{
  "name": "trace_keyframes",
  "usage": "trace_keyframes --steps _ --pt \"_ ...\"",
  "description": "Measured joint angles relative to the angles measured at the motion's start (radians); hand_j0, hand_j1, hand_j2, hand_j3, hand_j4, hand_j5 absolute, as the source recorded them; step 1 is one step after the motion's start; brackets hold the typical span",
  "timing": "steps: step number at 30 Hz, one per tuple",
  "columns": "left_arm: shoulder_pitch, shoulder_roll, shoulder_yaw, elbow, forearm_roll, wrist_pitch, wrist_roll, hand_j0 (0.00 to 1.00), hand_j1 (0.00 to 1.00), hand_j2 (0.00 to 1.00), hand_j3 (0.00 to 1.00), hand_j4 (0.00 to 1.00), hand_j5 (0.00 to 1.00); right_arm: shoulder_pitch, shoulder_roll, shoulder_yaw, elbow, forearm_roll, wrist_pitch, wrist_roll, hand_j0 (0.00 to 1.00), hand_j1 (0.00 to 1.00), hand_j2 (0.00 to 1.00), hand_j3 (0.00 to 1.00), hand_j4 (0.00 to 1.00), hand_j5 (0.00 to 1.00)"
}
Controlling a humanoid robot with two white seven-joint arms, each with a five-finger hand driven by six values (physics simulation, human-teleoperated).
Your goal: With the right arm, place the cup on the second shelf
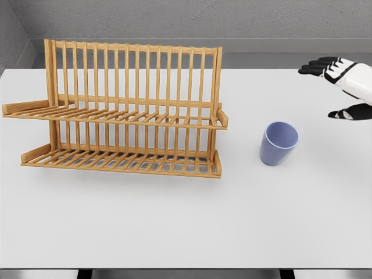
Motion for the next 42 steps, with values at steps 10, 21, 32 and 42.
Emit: trace_keyframes --steps 10,21,32,42 --pt "0.000 0.000 0.000 -0.001 0.000 0.000 0.000 1.00 1.00 1.00 1.00 1.00 1.00 -0.043 -0.025 0.014 -0.017 0.006 -0.002 0.135 1.00 1.00 1.00 1.00 1.00 1.00" --pt "0.000 0.000 0.000 0.000 0.000 0.000 0.000 1.00 1.00 1.00 1.00 1.00 1.00 -0.270 0.084 0.168 -0.053 0.006 -0.002 0.453 1.00 1.00 1.00 1.00 1.00 1.00" --pt "0.000 0.000 0.000 0.000 0.000 0.000 0.000 1.00 1.00 1.00 1.00 1.00 1.00 -0.279 0.098 0.224 -0.012 0.029 -0.002 0.462 1.00 1.00 1.00 1.00 1.00 1.00" --pt "0.000 0.000 0.000 0.000 0.000 0.000 0.000 1.00 1.00 1.00 1.00 1.00 1.00 -0.282 0.105 0.307 0.041 0.032 -0.002 0.462 1.00 1.00 1.00 1.00 1.00 1.00"
